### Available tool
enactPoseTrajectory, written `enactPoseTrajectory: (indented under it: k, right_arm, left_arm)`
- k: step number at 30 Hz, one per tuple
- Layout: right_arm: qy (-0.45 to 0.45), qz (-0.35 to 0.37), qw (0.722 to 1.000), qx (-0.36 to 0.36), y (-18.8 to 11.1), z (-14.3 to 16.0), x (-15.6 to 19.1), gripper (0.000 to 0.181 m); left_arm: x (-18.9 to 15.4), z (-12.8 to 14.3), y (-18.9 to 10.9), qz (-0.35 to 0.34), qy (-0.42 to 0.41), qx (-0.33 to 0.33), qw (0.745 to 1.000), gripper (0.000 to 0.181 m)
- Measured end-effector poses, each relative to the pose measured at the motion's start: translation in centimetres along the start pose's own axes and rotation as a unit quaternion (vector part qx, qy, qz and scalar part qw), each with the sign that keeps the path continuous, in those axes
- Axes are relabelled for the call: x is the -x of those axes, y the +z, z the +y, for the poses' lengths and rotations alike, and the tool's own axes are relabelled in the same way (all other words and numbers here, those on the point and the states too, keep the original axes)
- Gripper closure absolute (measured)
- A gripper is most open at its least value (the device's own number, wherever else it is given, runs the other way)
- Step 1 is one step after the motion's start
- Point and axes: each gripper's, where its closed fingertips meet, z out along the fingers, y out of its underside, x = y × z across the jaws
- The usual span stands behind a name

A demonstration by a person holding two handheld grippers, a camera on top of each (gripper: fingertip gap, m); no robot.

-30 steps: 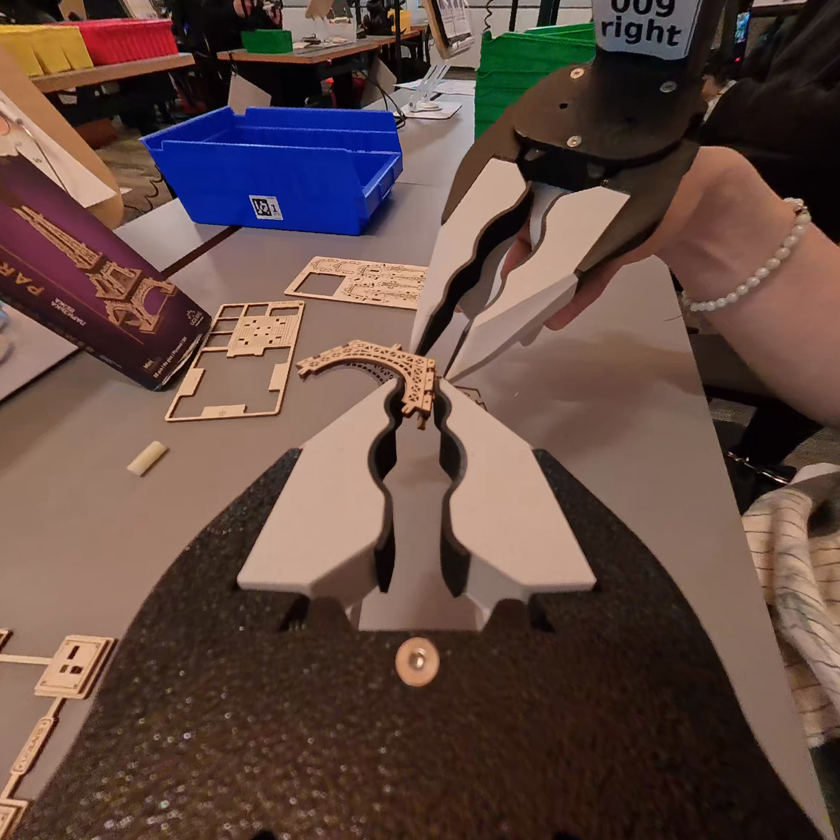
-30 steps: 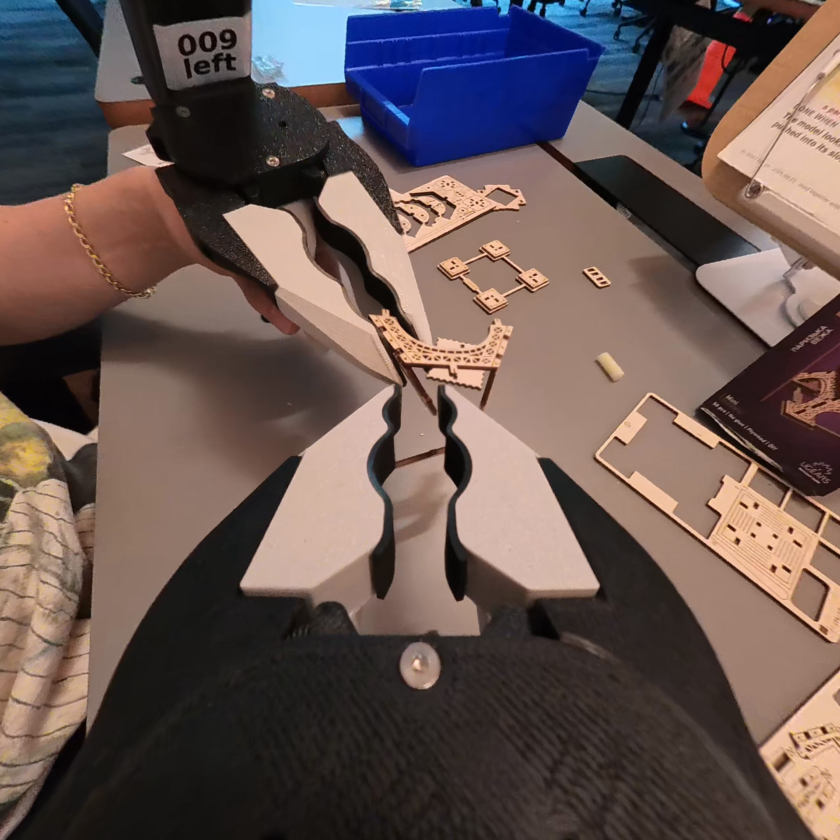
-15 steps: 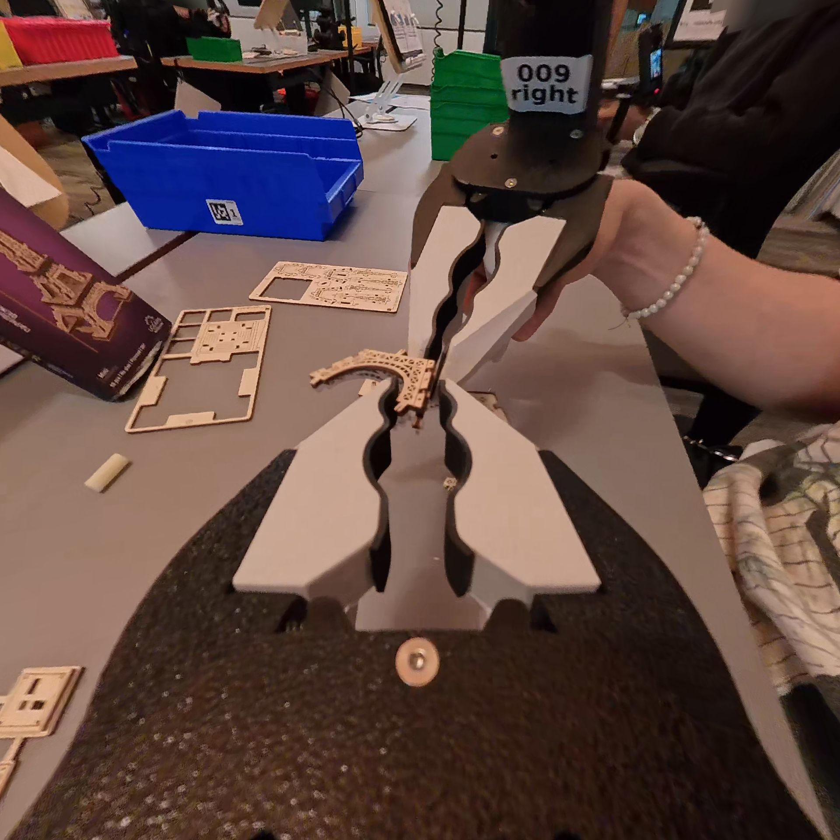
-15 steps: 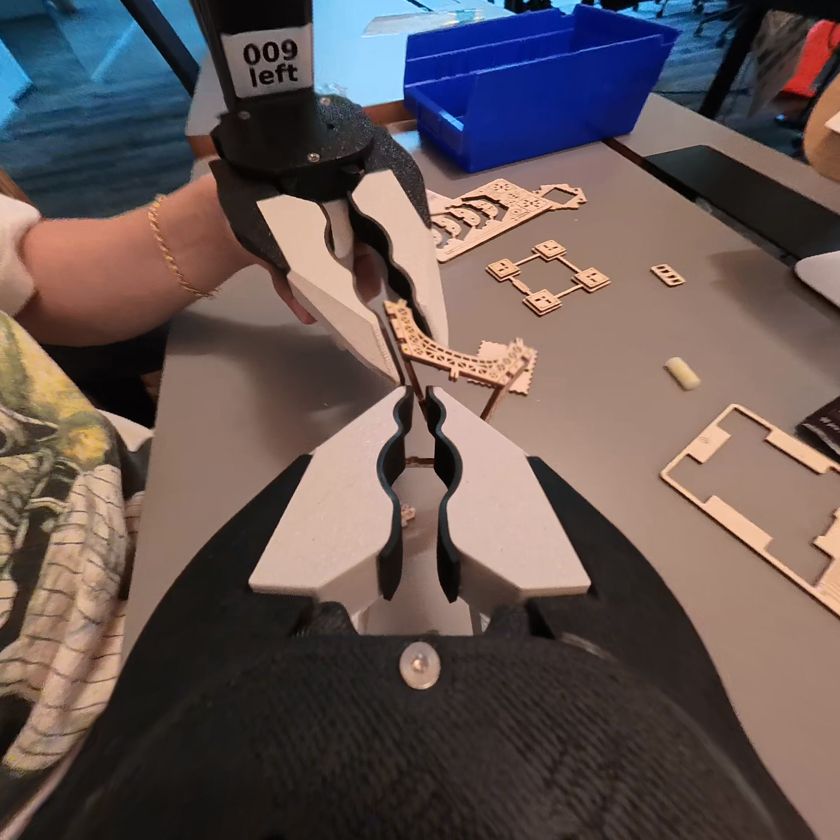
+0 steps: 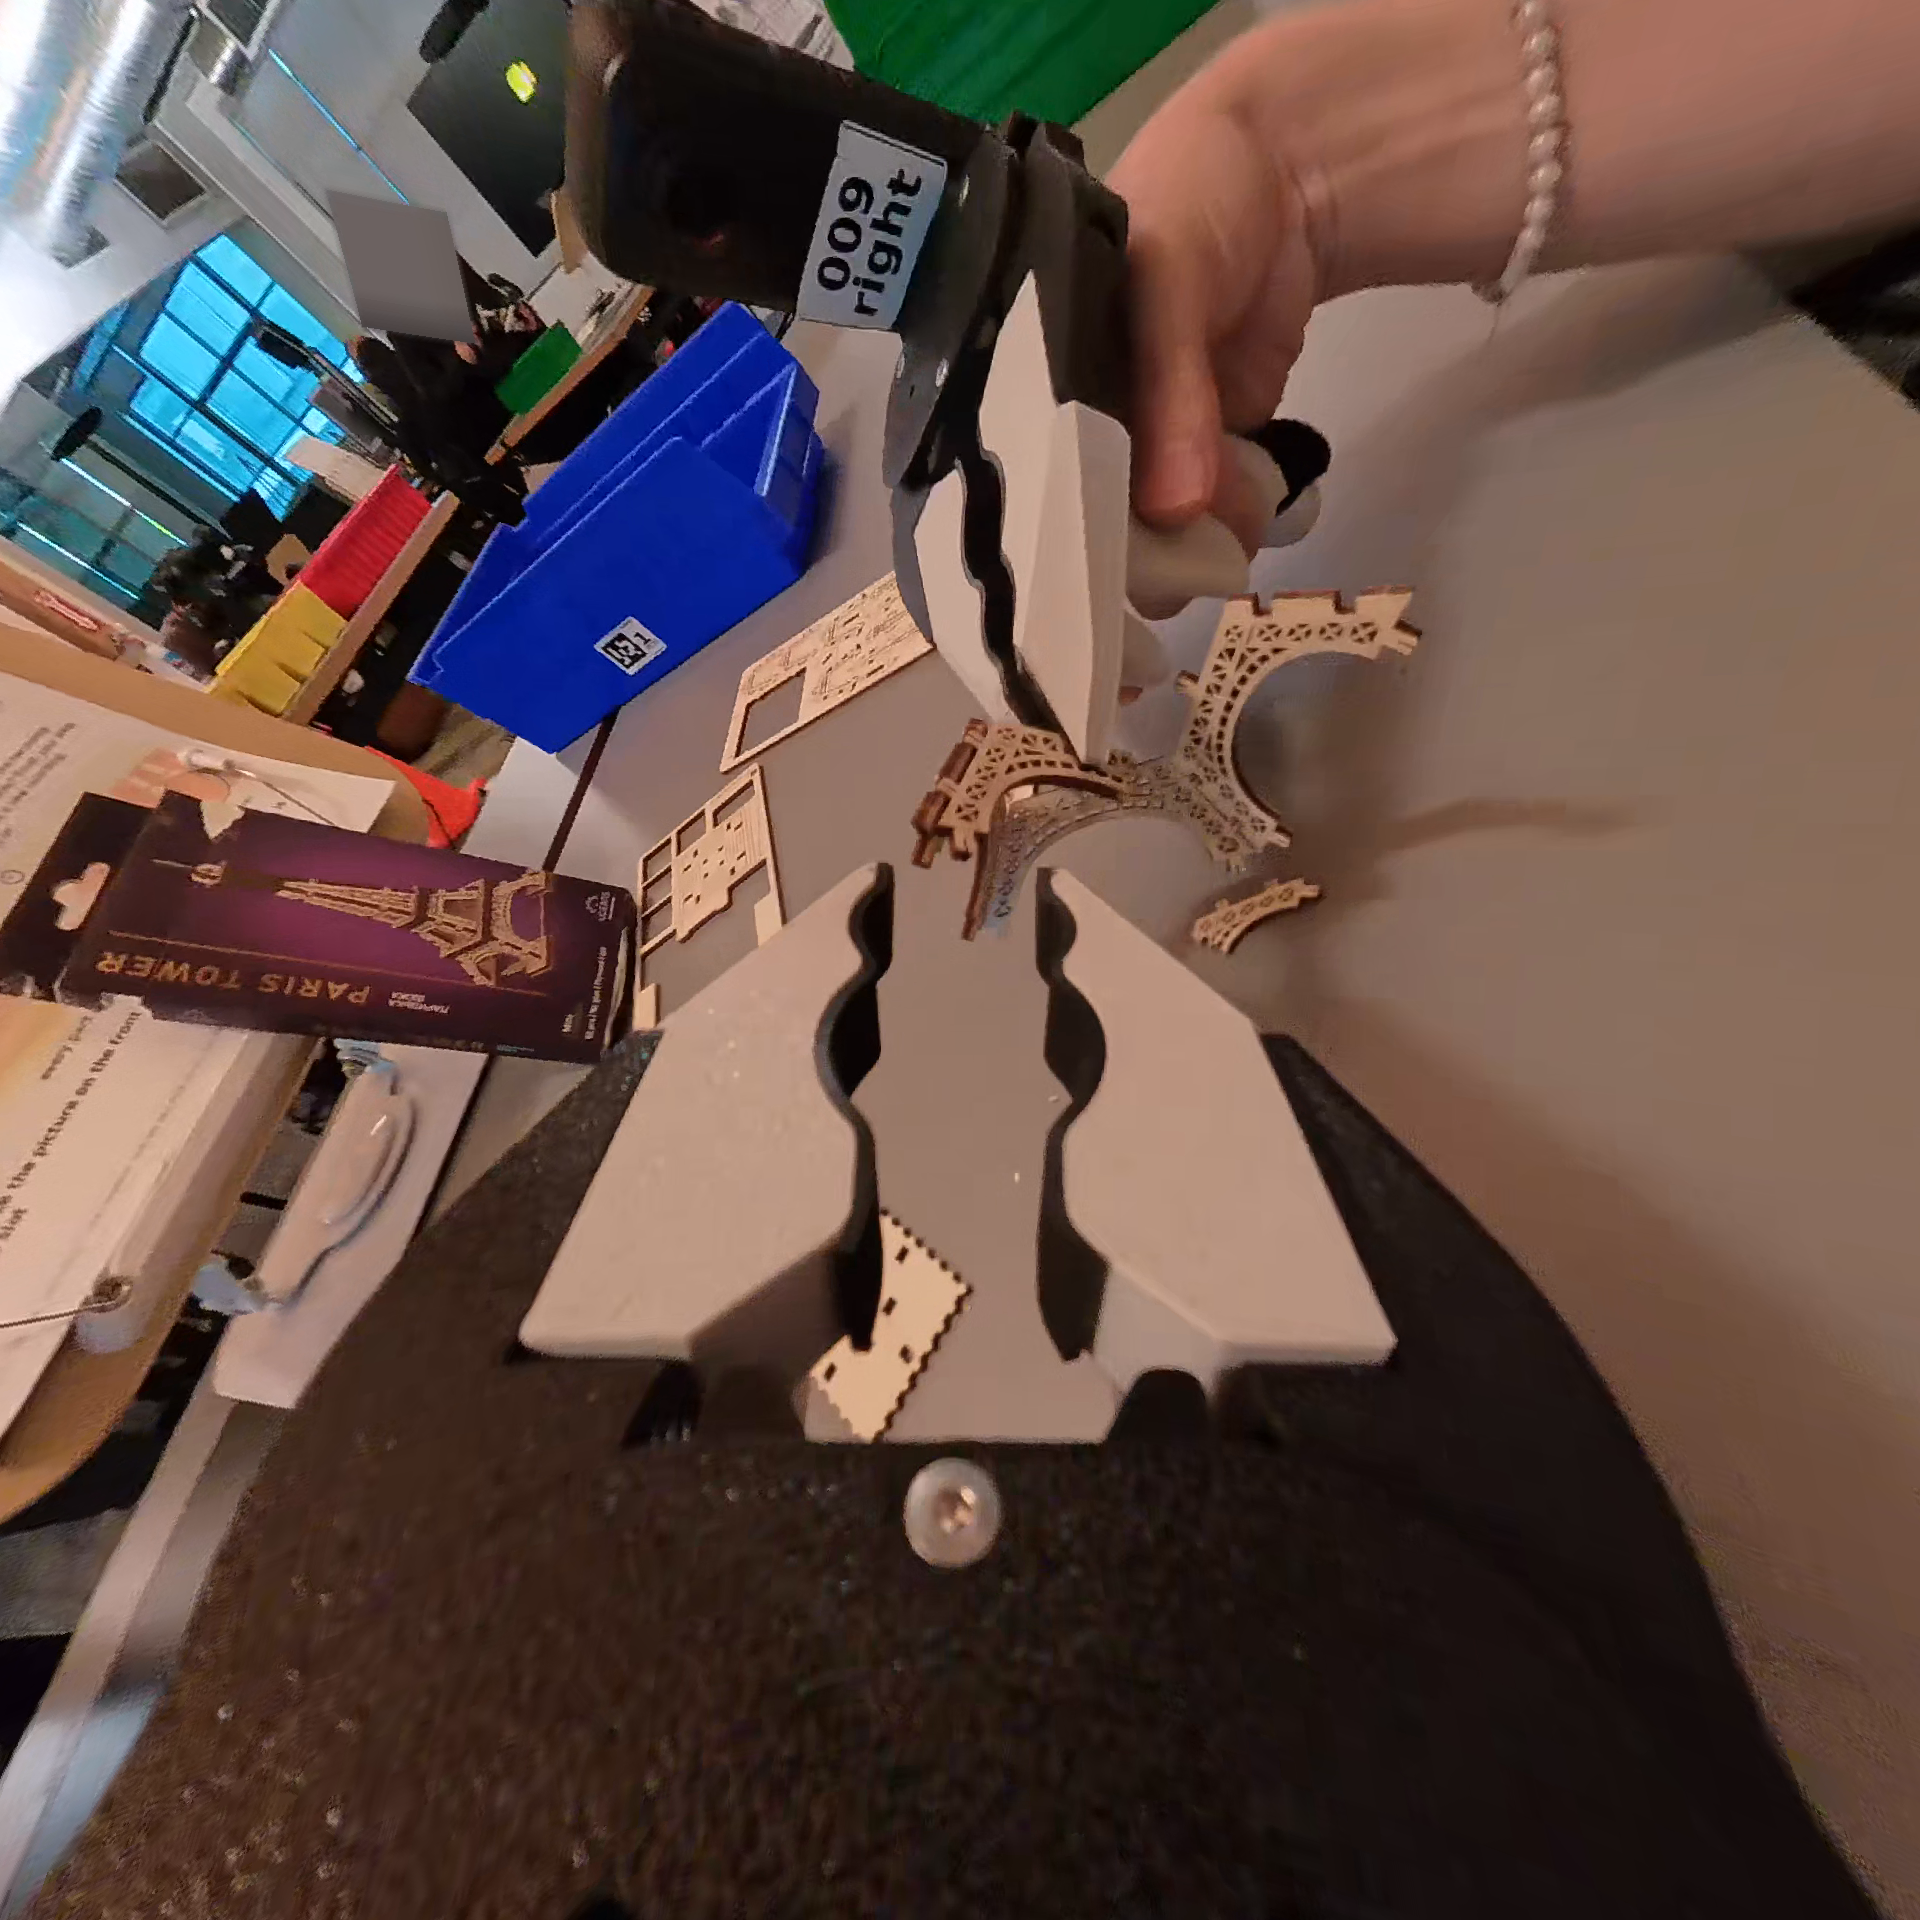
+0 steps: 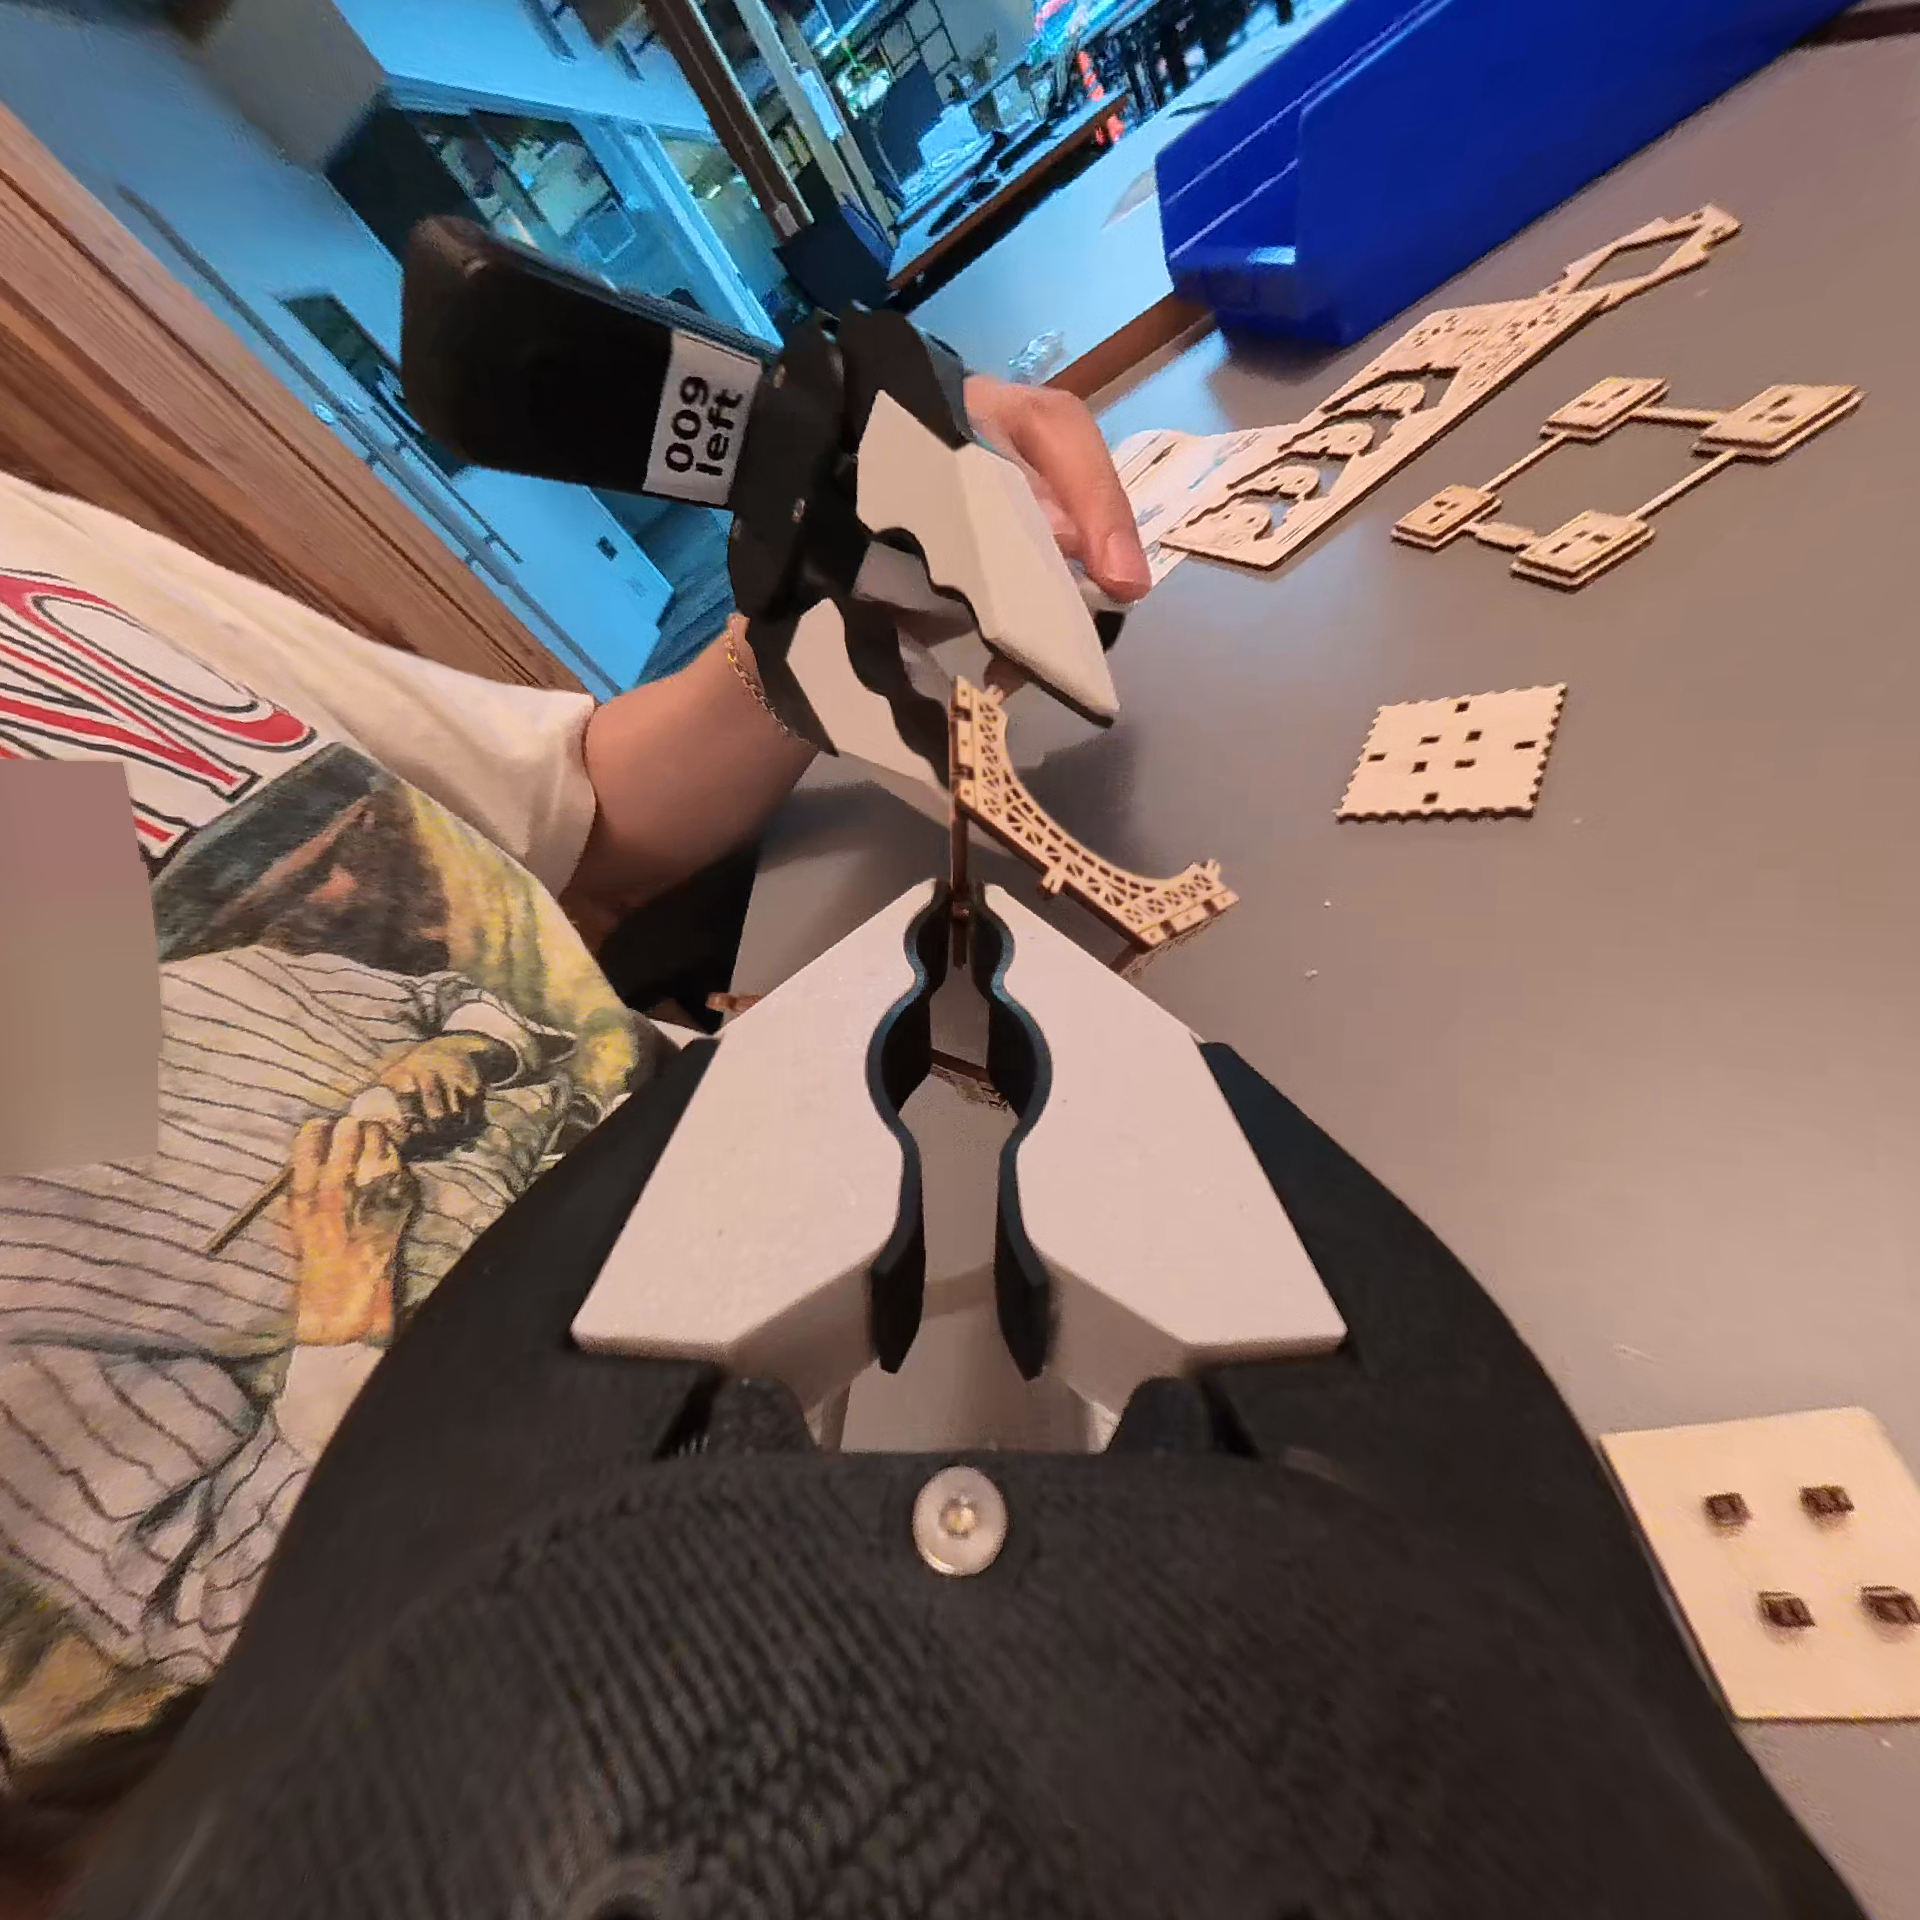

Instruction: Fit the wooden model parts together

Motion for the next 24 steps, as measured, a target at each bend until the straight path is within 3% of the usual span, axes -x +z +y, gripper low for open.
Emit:
enactPoseTrajectory:
  k: [24]
  right_arm:
    - [0.112,-0.068,0.991,-0.005,0.0,1.4,0.0,0.180]
  left_arm:
    - [-0.5,-0.5,0.3,-0.012,0.209,0.037,0.977,0.172]
